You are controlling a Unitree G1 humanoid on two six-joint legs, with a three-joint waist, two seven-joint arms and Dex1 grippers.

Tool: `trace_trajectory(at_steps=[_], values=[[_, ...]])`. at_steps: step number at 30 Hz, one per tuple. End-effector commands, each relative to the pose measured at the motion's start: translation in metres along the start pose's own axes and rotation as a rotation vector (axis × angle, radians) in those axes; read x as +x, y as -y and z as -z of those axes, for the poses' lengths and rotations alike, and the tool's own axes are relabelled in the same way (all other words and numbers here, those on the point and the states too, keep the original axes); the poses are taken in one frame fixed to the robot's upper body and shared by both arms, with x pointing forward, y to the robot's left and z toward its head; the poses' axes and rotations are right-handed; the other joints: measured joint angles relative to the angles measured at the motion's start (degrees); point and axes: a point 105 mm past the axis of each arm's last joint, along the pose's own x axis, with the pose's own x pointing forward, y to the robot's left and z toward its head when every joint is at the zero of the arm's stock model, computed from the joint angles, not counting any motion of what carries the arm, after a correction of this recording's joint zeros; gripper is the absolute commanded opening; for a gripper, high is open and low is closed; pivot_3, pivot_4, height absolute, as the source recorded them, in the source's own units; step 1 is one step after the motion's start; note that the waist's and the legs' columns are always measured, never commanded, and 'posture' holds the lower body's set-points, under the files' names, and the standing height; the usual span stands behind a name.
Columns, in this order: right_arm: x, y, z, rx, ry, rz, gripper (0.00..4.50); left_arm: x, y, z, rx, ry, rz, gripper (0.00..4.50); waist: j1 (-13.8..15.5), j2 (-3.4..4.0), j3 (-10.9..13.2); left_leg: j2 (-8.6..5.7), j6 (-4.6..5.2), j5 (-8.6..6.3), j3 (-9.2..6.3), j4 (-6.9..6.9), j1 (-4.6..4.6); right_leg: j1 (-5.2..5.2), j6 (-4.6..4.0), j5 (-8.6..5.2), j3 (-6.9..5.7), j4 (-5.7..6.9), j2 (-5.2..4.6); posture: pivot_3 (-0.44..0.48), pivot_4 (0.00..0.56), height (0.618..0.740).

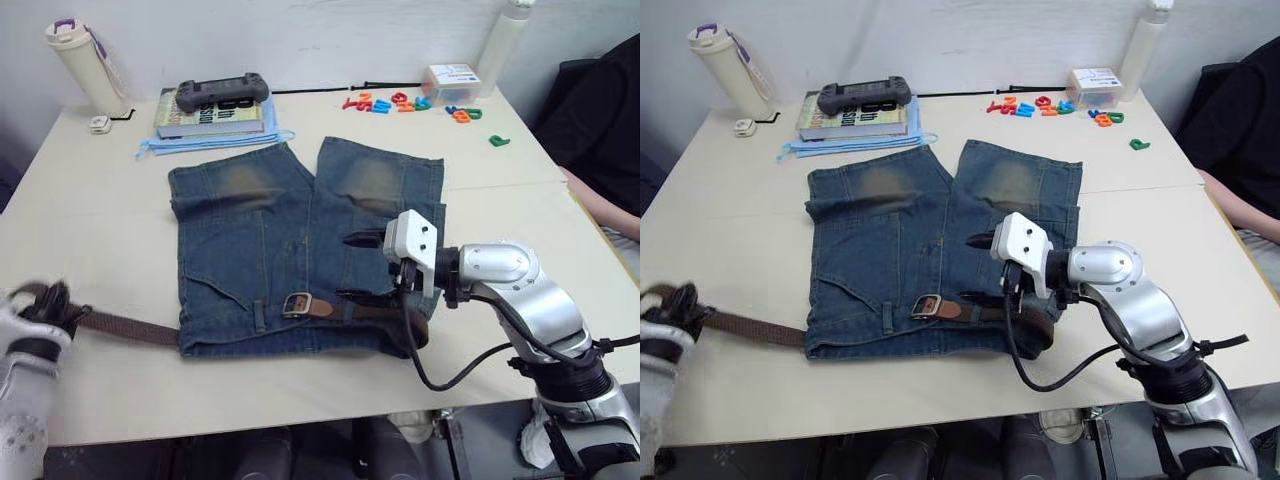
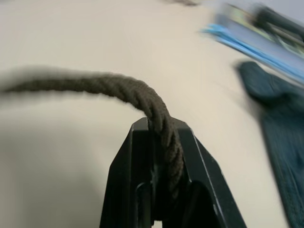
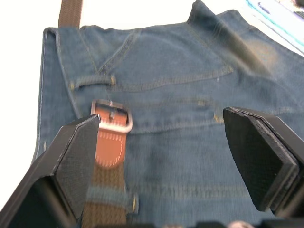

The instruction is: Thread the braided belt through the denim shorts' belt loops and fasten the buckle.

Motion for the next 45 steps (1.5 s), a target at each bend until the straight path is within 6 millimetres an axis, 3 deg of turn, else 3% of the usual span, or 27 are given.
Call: trace_trajectory(at_steps=[1, 5, 7, 13, 16, 21, 24, 30, 33, 45], values=[[0.003, 0.001, -0.015, 0.06, 0.067, 0.023, 4.5, -0.002, 0.065, -0.014, 0.397, 0.111, 0.259, 0.06, 0.21, 0.12, 0.06, 0.0, 0.06, -0.05, 0.07, -0.03, 0.0, 0.0, 0.01, 0.0, 0.04, -0.09, -0.01, 0.0, 0.15, 0.714], [0.011, -0.007, -0.022, 0.194, 0.125, 0.021, 4.5, -0.011, 0.107, -0.009, 0.648, 0.191, 0.432, 0.06, 0.0, 0.17, 0.08, 0.12, 0.16, -0.24, 0.28, -0.03, -0.38, -0.48, 0.01, 0.01, 0.09, -0.18, 0.03, 0.0, 0.15, 0.714], [0.015, -0.012, -0.023, 0.273, 0.147, 0.024, 4.5, -0.015, 0.122, -0.005, 0.73, 0.22, 0.489, 0.06, -0.18, 0.18, 0.09, 0.24, 0.13, -0.25, 0.41, 0.02, -0.87, -1.04, 0.02, 0.01, 0.09, -0.09, 0.13, 0.0, 0.15, 0.714], [0.034, -0.024, -0.026, 0.481, 0.207, 0.027, 4.5, -0.023, 0.16, 0.008, 0.889, 0.275, 0.639, 0.06, -0.18, 0.19, 0.09, 0.38, 0.09, -0.32, 0.55, 0.05, -0.9, -1.11, -0.03, -0.02, 0.01, -0.08, 0.21, 0.0, 0.15, 0.714], [0.043, -0.031, -0.032, 0.558, 0.235, 0.003, 4.5, -0.027, 0.171, 0.011, 0.921, 0.297, 0.687, 0.06, -0.29, 0.19, 0.1, 0.36, 0.1, -0.32, 0.61, 0.15, -0.9, -1.11, -0.01, 0.0, 0.08, 0.02, 0.21, 0.0, 0.15, 0.714], [0.05, -0.037, -0.034, 0.582, 0.227, -0.001, 4.5, -0.026, 0.173, 0.016, 0.929, 0.288, 0.702, 0.06, -0.39, 0.19, 0.1, 0.33, 0.08, -0.29, 0.63, 0.22, -0.74, -1.1, -0.02, -0.01, 0.11, 0.38, 0.19, 0.0, 0.15, 0.714], [0.045, -0.033, -0.032, 0.425, 0.169, 0.034, 4.5, -0.024, 0.172, 0.014, 0.903, 0.281, 0.692, 0.06, -0.57, 0.2, 0.1, 0.3, 0.08, -0.28, 0.63, 0.3, -0.73, -1.1, -0.02, 0.0, 0.12, 0.47, 0.17, 0.0, 0.15, 0.714], [0.039, -0.041, -0.024, -0.085, -0.03, 0.04, 4.5, -0.026, 0.171, 0.011, 0.898, 0.284, 0.696, 0.06, -1.01, 0.18, 0.09, 0.23, 0.11, -0.27, 0.65, 0.4, -0.72, -1.08, 0.0, 0.01, 0.11, 0.49, 0.13, 0.0, 0.15, 0.714], [0.042, -0.039, -0.019, -0.215, -0.079, 0.089, 4.5, -0.026, 0.171, 0.011, 0.895, 0.283, 0.701, 0.06, -1.18, 0.17, 0.09, 0.3, 0.08, -0.27, 0.68, 0.36, -0.68, -1.08, 0.0, 0.0, 0.12, 0.51, 0.18, 0.0, 0.15, 0.714], [0.05, -0.041, -0.002, -0.29, -0.148, 0.167, 4.5, -0.024, 0.171, 0.006, 0.87, 0.285, 0.695, 0.06, -0.96, 0.15, 0.07, 0.27, 0.07, -0.26, 0.65, 0.58, -0.68, -1.01, 0.01, 0.02, 0.11, 0.63, 0.18, 0.0, 0.15, 0.714]])
